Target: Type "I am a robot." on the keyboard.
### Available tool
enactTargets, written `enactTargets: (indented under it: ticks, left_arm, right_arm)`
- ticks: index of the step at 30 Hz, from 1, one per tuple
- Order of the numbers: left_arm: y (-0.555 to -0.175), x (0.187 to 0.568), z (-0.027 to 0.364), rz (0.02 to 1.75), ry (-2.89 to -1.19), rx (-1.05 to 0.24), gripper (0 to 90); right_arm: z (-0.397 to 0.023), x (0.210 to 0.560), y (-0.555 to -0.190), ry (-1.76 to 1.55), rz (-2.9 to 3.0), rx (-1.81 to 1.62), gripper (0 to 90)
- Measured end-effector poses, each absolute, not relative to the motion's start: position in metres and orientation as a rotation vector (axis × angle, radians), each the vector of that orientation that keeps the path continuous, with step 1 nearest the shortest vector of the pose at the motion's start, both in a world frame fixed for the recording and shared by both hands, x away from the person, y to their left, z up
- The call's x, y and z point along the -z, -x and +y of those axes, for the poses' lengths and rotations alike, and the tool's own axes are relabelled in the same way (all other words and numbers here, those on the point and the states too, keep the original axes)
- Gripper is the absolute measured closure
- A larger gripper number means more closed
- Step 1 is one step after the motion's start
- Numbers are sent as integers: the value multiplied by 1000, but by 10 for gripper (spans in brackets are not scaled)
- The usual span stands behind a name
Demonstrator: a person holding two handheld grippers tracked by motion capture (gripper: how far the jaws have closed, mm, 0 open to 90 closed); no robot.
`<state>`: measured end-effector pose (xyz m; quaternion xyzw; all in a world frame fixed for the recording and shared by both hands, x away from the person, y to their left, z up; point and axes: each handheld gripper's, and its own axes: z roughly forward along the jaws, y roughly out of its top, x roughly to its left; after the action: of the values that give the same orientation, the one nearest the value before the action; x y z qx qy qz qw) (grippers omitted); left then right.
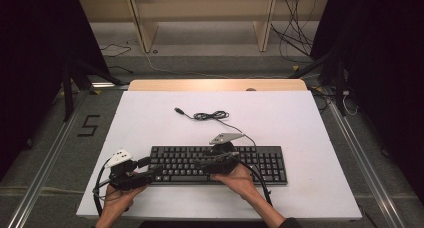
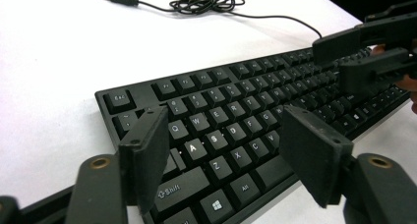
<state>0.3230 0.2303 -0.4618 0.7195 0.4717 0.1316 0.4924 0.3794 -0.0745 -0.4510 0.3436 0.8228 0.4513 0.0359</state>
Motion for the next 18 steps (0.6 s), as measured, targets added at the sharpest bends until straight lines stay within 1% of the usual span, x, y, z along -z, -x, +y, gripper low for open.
enactTargets:
  ticks: [3, 9, 10, 11, 17, 18]
  left_arm:
    - [-322, 461, 230, 1136, -1736, -324, 331]
    - [-322, 461, 230, 1125, -1720, -330, 314]
    - [-322, 460, 231, 1124, -1721, -329, 314]
    - [-322, 460, 231, 1123, -1720, -330, 313]
    - [-321, 460, 231, 1117, -1720, -330, 299]
    - [-321, 460, 231, 1115, -1719, -331, 299]
  right_arm:
    - [-74, 449, -375, -1035, 2539, -1397, 432]
    - [-74, 449, -362, -984, 2566, -1398, 532]
    - [-74, 449, -362, -984, 2566, -1398, 532]
    - [-75, 449, -359, -975, 2578, -1396, 574]
    - [-77, 452, -352, -957, 2591, -1387, 696]
    - [-77, 452, -352, -957, 2591, -1387, 696]
